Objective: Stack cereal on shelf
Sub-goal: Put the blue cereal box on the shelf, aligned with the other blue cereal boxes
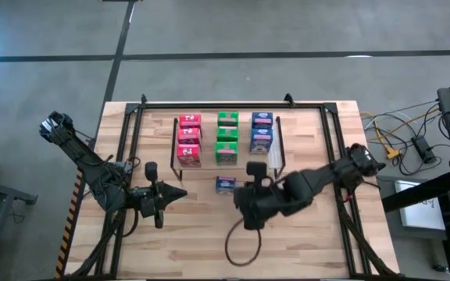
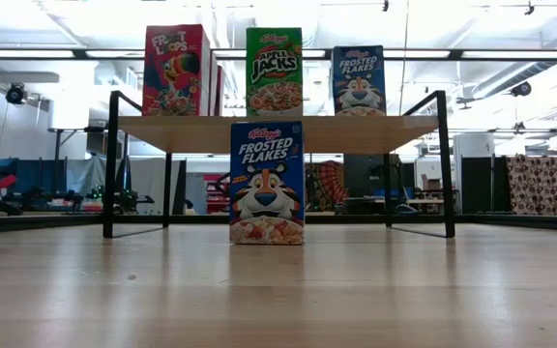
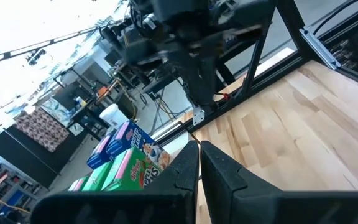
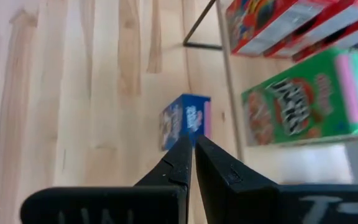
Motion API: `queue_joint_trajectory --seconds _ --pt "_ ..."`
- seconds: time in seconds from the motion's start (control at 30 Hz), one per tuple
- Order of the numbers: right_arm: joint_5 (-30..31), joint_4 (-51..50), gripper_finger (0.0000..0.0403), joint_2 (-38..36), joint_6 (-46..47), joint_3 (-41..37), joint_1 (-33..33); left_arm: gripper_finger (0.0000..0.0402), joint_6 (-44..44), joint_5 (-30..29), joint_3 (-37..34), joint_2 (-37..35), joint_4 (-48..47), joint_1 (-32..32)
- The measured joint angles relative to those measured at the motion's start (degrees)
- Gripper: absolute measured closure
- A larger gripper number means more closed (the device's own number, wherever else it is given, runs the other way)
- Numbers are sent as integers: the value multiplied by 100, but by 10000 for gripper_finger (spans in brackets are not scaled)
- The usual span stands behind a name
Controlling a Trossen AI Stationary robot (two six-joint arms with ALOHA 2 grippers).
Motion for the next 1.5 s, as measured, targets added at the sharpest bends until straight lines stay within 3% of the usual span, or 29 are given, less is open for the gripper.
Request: queue_joint_trajectory --seconds 0.3,0.53,0.77,1.03,1.27,1.5 --pt "157 449 390 -130 510 -980 473 401 -46 0 0 1 -2 -1" --pt "308 1406 390 -982 541 -2351 630 401 -124 0 0 1 -7 -2" --pt "461 2944 390 -1829 528 -4011 641 401 -151 0 0 8 8 -1" --pt "591 4771 390 -2072 374 -5553 641 401 -410 2 0 122 32 -1" --pt "608 6562 390 -2070 -30 -6533 607 401 -1168 2 0 438 -166 0" --pt "608 8241 390 -2059 -698 -7165 457 401 -1260 2 0 1008 -173 -1"
